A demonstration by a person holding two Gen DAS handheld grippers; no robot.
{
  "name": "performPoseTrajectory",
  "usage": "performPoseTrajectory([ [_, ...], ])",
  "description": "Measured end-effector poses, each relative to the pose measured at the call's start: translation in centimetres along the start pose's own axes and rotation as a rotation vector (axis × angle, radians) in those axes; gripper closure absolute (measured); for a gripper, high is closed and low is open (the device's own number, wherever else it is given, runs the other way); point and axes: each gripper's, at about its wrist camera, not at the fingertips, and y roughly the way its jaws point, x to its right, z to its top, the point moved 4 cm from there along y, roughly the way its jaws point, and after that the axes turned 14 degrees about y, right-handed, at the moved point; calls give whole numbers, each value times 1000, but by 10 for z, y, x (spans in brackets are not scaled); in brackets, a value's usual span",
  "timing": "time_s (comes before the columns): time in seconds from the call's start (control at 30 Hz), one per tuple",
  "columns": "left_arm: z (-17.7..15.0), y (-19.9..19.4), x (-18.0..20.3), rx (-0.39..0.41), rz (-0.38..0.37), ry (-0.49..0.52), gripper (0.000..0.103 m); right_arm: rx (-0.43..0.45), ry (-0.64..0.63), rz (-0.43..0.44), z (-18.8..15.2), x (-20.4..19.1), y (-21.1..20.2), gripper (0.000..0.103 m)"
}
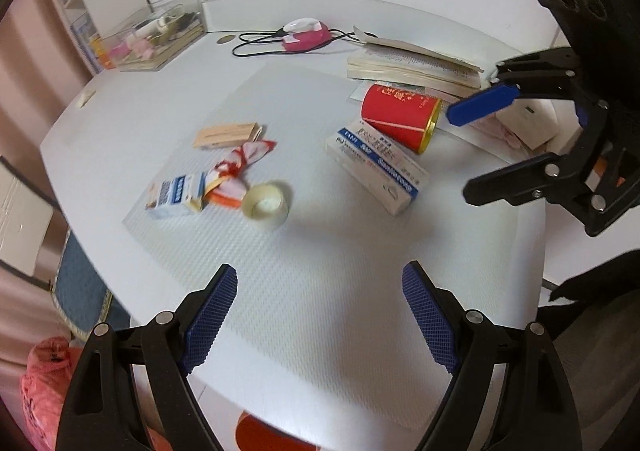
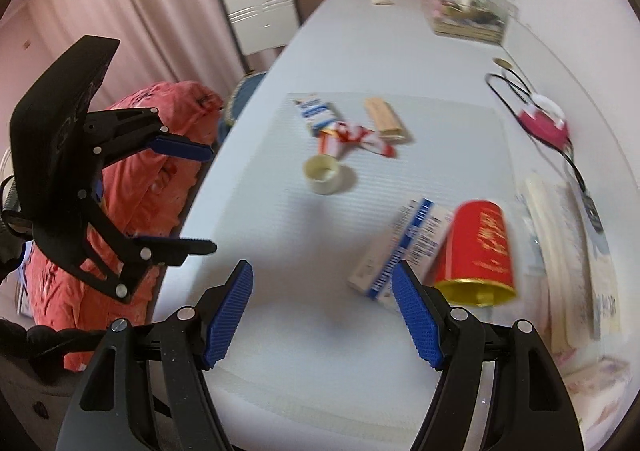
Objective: Collect trash
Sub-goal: 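Move both open tools back to the desk toward the red can, then grasp the red Lucky Days can with the right tool while the left tool grasps the white Sanlietong box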
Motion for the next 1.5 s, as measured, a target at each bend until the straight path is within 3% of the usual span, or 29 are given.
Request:
performPoseTrajectory([
  [0.33,54,46,27,17,-125,75,19,28,118,-101,6,65,1,31],
  [0.63,80,86,42,-12,-171,59,19,0,183,-157,20,112,34,31],
  [0.87,88,114,37,-56,-154,-40,19,-53,221,-103,23,127,55,32],
  [0.93,88,119,36,-71,-134,-59,17,-70,214,-77,23,125,60,38],
  [1.17,87,131,36,-96,-111,-131,15,-24,178,-88,24,128,48,51],
  [1.3,85,137,44,-107,-61,-85,15,6,197,-83,26,132,37,51],
  [1.4,84,134,38,-103,-53,-109,27,8,179,-72,24,125,36,51],
  [1.5,79,129,33,-102,-64,-110,33,15,170,-54,22,120,33,51],
])
